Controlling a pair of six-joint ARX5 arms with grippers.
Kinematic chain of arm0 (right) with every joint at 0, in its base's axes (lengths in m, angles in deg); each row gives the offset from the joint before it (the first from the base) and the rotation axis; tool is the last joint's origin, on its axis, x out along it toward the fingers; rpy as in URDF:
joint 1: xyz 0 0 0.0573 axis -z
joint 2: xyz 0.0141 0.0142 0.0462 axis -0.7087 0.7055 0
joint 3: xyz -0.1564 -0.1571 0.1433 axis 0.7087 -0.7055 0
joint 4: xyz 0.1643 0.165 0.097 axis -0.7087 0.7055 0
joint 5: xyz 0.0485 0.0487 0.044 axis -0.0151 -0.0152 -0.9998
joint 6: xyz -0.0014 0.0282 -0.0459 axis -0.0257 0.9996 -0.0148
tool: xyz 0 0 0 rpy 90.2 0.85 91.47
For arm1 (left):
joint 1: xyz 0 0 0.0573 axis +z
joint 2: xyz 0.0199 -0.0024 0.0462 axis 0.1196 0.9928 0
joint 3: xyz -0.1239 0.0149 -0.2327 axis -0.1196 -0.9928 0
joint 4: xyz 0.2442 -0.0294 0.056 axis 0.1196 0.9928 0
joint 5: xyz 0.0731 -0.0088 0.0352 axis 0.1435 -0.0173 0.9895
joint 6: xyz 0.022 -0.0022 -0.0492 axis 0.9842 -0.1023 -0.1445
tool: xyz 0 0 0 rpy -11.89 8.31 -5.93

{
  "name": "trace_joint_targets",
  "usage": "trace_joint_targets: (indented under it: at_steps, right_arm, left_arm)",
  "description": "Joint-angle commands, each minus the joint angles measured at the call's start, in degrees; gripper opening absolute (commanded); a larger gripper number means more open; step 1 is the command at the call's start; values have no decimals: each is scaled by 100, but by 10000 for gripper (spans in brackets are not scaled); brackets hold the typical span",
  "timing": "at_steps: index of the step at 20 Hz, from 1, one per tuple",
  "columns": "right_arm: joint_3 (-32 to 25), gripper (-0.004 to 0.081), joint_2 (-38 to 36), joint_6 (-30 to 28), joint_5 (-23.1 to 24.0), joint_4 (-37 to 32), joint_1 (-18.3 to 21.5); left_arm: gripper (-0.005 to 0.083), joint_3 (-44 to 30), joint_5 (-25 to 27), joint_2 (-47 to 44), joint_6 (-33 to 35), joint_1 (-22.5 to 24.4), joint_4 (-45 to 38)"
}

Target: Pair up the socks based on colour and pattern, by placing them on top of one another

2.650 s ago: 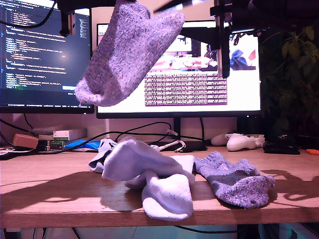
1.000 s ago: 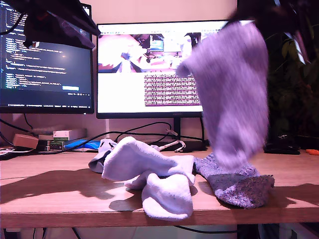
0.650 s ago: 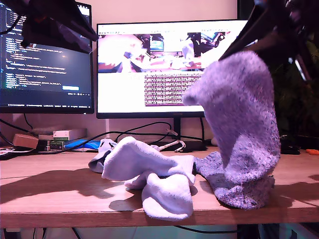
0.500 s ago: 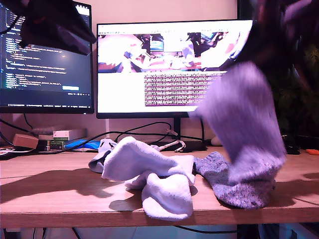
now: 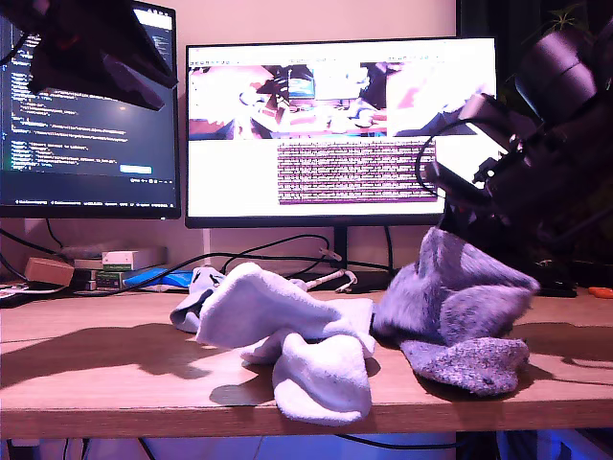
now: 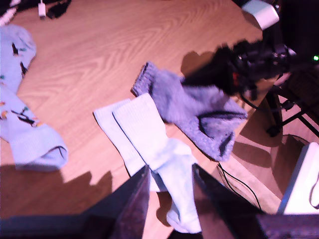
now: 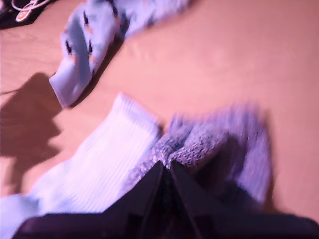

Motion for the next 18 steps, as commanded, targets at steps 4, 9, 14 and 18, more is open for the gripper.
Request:
trace_joint_targets:
  at_steps: [4, 9, 14, 18]
  right_arm:
    - [-9, 29, -17, -798, 422, -343, 11]
    - [-7, 268, -17, -1414, 763, -269, 20]
    - [247, 282, -101, -1657, 1287, 162, 234]
    - [802, 280, -348, -1633, 1239, 1515, 280]
  left_arm:
    - [231, 66, -28, -17, 52, 7, 28]
    - [231, 66, -76, -17, 50, 7, 52]
    - [231, 66, -92, -17, 50, 4, 79]
    - [231, 66, -90, -17, 55, 4, 114]
